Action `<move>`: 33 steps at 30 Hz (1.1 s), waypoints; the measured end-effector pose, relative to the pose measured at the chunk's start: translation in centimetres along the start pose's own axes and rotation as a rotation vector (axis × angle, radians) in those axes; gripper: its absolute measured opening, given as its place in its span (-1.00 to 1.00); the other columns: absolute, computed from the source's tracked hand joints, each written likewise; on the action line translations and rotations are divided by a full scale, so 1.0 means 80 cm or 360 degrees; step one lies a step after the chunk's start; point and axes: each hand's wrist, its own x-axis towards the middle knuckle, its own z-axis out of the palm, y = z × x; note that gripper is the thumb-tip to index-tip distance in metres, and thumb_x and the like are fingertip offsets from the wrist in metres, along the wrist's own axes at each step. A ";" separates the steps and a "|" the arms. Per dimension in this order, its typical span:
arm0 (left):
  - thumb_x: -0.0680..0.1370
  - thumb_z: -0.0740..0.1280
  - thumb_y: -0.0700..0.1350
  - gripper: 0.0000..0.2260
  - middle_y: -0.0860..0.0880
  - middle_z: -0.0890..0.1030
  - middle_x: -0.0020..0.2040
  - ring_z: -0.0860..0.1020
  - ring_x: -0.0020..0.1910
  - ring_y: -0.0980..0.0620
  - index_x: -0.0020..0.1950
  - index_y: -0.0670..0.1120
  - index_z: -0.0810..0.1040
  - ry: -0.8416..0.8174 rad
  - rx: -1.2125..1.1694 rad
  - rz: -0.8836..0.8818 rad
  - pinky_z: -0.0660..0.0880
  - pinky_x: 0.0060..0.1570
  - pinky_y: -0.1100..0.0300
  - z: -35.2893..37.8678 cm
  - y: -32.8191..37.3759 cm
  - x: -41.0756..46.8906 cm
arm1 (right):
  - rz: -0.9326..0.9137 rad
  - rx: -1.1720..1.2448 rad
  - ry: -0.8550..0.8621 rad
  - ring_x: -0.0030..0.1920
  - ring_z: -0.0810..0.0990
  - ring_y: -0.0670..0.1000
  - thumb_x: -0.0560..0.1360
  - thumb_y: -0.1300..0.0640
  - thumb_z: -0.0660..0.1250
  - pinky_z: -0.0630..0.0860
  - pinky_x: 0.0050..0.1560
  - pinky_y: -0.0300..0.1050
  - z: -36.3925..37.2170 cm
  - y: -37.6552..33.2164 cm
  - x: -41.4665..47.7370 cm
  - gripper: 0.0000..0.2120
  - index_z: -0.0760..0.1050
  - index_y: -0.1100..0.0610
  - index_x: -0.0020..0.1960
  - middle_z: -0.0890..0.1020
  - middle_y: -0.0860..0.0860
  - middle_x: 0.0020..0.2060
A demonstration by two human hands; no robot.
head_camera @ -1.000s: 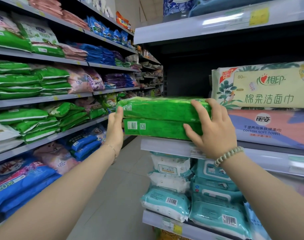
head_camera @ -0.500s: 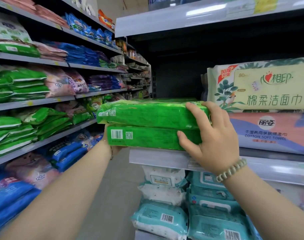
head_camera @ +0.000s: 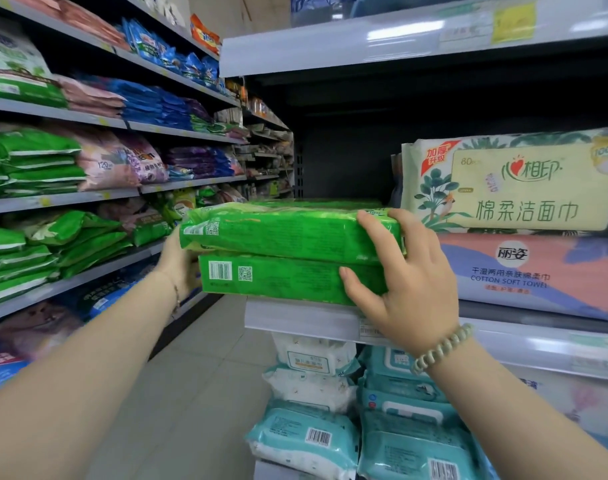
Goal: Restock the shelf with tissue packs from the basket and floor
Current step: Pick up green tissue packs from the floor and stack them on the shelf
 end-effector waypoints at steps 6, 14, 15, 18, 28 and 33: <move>0.59 0.25 -0.02 -0.88 -0.02 0.58 0.00 0.49 -0.28 0.09 -0.07 -0.02 0.53 0.0282 0.0563 0.0366 0.43 -0.15 0.16 -0.011 0.072 -0.039 | 0.0051 0.0008 -0.0048 0.02 0.50 0.22 0.45 -0.09 0.34 0.49 0.00 0.05 -0.006 -0.005 0.001 -0.49 0.48 0.16 0.30 0.50 0.25 0.16; 0.59 0.28 -0.05 -0.83 -0.03 0.61 0.07 0.55 0.05 -0.02 0.10 -0.08 0.59 -0.0158 0.1491 0.0856 0.44 0.00 0.13 0.061 0.133 -0.086 | 0.0116 -0.0051 -0.0227 0.03 0.50 0.19 0.40 -0.15 0.33 0.46 -0.12 0.01 -0.022 -0.012 0.010 -0.47 0.46 0.07 0.30 0.50 0.16 0.15; 0.60 0.27 -0.03 -0.81 0.00 0.60 0.09 0.54 0.06 0.00 0.12 -0.06 0.59 -0.0243 0.1596 0.0902 0.43 0.07 0.14 0.078 0.135 -0.088 | 0.0121 -0.0079 -0.0254 0.03 0.50 0.18 0.39 -0.17 0.32 0.44 -0.13 0.00 -0.024 -0.012 0.012 -0.47 0.45 0.05 0.30 0.50 0.14 0.14; 0.62 0.22 0.00 -0.76 0.04 0.56 0.21 0.50 0.20 0.04 0.22 -0.01 0.56 -0.0475 0.1849 0.0987 0.37 0.23 0.16 0.131 0.134 -0.084 | 0.0093 -0.0046 -0.0287 0.05 0.50 0.18 0.40 -0.17 0.31 0.46 -0.10 0.01 -0.027 -0.010 0.013 -0.46 0.43 0.04 0.32 0.49 0.13 0.16; 0.66 0.07 0.02 -0.55 -0.02 0.15 0.55 0.16 0.51 -0.06 0.55 0.08 0.12 -0.1028 0.2682 0.0472 0.14 0.47 -0.01 0.261 0.095 -0.031 | -0.0017 0.0167 -0.0455 0.25 0.41 0.09 0.47 -0.17 0.20 0.46 0.15 0.05 -0.043 0.017 0.004 -0.38 0.17 -0.06 0.48 0.34 0.12 0.38; 0.58 -0.01 0.18 -0.49 -0.01 0.23 0.53 0.28 0.46 -0.07 0.53 0.13 0.17 -0.1012 0.2824 0.0388 0.27 0.39 -0.09 0.296 0.086 -0.014 | 0.0002 0.0233 -0.0460 0.23 0.41 0.05 0.46 -0.15 0.22 0.46 0.15 0.02 -0.043 0.024 0.002 -0.39 0.21 -0.04 0.47 0.36 0.08 0.36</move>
